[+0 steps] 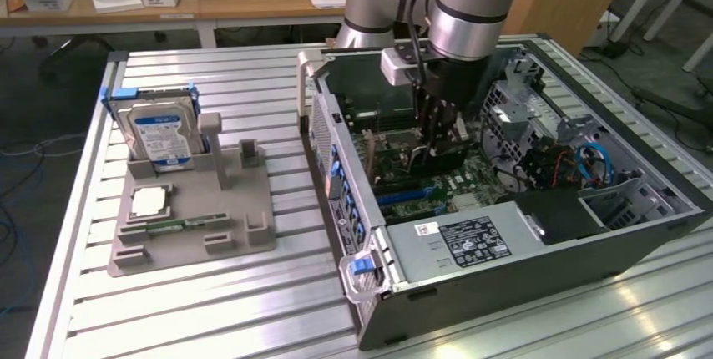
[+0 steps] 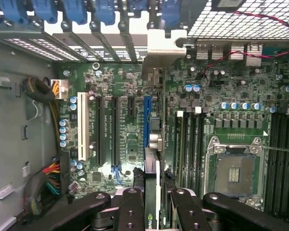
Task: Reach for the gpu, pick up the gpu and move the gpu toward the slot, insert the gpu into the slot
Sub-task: 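Insert the gpu into the slot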
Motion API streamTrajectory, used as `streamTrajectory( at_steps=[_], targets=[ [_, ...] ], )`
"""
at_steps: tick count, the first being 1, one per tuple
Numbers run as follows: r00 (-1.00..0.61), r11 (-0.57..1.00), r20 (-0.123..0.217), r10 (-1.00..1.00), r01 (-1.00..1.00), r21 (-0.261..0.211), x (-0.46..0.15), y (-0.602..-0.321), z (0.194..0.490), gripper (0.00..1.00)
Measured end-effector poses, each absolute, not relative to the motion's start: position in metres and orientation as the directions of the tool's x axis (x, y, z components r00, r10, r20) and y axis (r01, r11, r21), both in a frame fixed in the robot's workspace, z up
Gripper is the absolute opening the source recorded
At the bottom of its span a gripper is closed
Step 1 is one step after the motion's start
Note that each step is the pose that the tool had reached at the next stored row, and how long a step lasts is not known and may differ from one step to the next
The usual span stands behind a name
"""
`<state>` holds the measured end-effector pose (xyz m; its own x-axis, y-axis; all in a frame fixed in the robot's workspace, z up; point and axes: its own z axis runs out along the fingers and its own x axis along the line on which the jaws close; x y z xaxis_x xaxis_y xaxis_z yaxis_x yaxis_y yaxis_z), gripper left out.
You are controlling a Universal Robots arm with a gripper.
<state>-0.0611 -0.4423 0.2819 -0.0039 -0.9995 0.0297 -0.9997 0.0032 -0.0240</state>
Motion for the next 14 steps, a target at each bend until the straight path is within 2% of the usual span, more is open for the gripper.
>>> streamTrajectory(
  at_steps=[14],
  targets=[
    [-0.004, 0.003, 0.030, -1.000, -1.000, -0.024, -0.0657, -0.4482, 0.2813, 0.26]
  ],
)
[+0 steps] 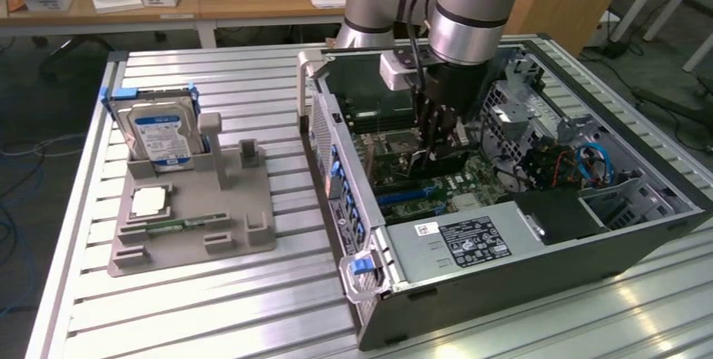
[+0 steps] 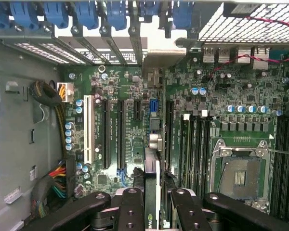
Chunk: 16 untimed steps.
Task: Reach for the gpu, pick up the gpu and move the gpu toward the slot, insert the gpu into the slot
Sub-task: 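Insert the gpu into the slot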
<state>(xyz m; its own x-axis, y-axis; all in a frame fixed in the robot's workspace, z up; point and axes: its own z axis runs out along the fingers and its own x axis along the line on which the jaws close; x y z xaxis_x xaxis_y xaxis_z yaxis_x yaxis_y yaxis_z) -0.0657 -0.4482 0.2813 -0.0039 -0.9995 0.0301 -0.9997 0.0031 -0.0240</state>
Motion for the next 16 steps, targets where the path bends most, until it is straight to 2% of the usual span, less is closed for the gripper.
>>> streamTrajectory(
  at_steps=[16],
  targets=[
    [-0.004, 0.003, 0.030, -1.000, -1.000, -0.024, -0.0723, -0.4495, 0.2739, 0.26]
  ],
)
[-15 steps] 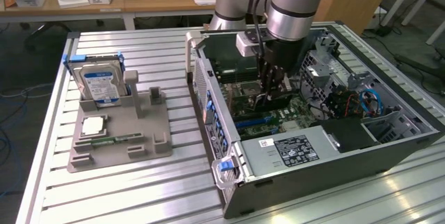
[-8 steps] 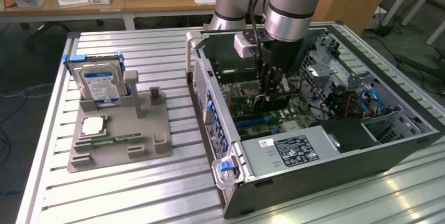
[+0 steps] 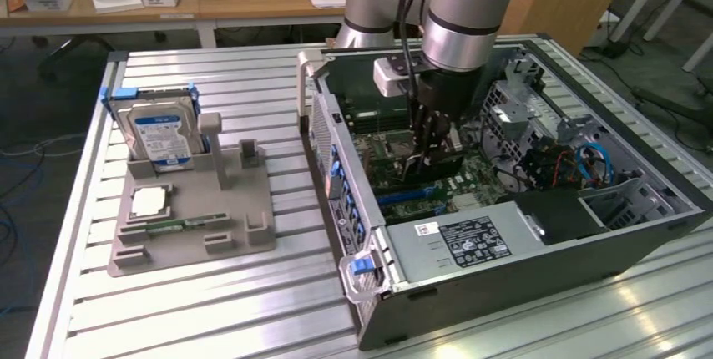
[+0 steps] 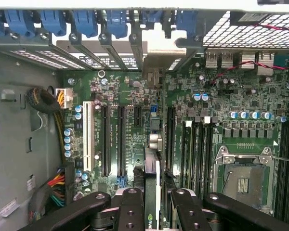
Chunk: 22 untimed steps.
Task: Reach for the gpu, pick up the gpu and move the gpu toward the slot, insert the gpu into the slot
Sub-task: 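Insert the gpu into the slot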
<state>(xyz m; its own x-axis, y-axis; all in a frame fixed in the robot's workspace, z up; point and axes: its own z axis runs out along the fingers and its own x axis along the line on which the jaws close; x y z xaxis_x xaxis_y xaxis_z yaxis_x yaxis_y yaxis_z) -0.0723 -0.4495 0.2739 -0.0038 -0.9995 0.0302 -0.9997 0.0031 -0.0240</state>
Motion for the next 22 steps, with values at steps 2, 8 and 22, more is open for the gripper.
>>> streamTrajectory(
  at_steps=[2, 8, 22],
  targets=[
    [-0.004, 0.003, 0.030, -1.000, -1.000, -0.024, -0.073, -0.450, 0.273, 0.26],
    [-0.004, 0.003, 0.030, -1.000, -1.000, -0.024, -0.077, -0.449, 0.270, 0.26],
    [-0.004, 0.003, 0.030, -1.000, -1.000, -0.024, -0.084, -0.450, 0.261, 0.26]
  ],
)
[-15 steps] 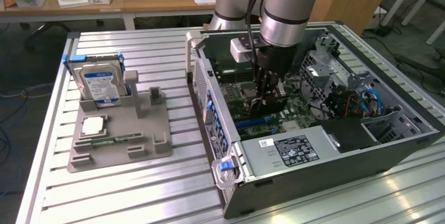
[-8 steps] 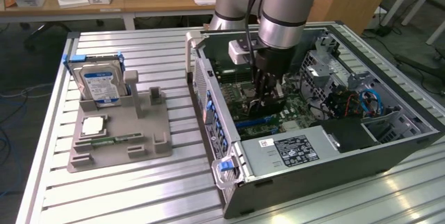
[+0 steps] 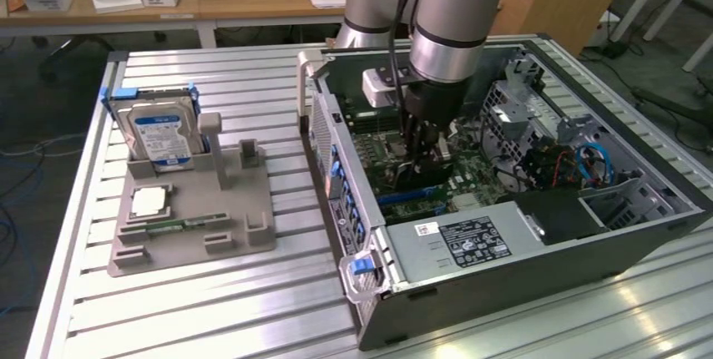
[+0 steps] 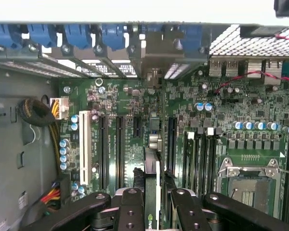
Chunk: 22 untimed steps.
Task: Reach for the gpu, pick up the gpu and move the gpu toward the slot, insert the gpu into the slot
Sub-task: 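Insert the gpu into the slot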
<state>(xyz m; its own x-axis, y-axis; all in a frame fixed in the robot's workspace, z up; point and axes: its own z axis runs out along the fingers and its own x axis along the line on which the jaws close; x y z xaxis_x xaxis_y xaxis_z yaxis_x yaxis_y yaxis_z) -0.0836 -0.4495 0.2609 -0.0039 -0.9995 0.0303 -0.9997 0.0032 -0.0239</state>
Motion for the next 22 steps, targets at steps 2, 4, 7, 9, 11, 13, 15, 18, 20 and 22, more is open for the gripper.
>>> streamTrajectory(
  at_steps=[2, 4, 7, 9, 11, 13, 15, 18, 20, 22],
  targets=[
    [-0.004, 0.003, 0.030, -1.000, -1.000, -0.024, -0.0846, -0.4495, 0.2603, 0.26],
    [-0.004, 0.003, 0.030, -1.000, -1.000, -0.024, -0.0850, -0.4495, 0.2603, 0.26],
    [-0.004, 0.003, 0.030, -1.000, -1.000, -0.024, -0.0851, -0.4495, 0.2602, 0.26],
    [-0.004, 0.003, 0.030, -1.000, -1.000, -0.024, -0.0851, -0.4495, 0.2602, 0.26],
    [-0.004, 0.003, 0.030, -1.000, -1.000, -0.025, -0.0852, -0.4495, 0.2597, 0.26],
    [-0.004, 0.003, 0.030, -1.000, -1.000, -0.027, -0.0855, -0.4495, 0.2590, 0.26],
    [-0.004, 0.003, 0.030, -1.000, -1.000, -0.029, -0.0858, -0.4495, 0.2585, 0.26],
    [-0.004, 0.003, 0.030, -1.000, -0.999, -0.038, -0.0863, -0.4495, 0.2585, 0.26],
    [-0.004, 0.003, 0.030, -1.000, -0.999, -0.046, -0.0865, -0.4495, 0.2584, 0.26],
    [-0.004, 0.003, 0.030, -1.000, -0.999, -0.047, -0.0868, -0.4494, 0.2584, 0.26]
  ],
)
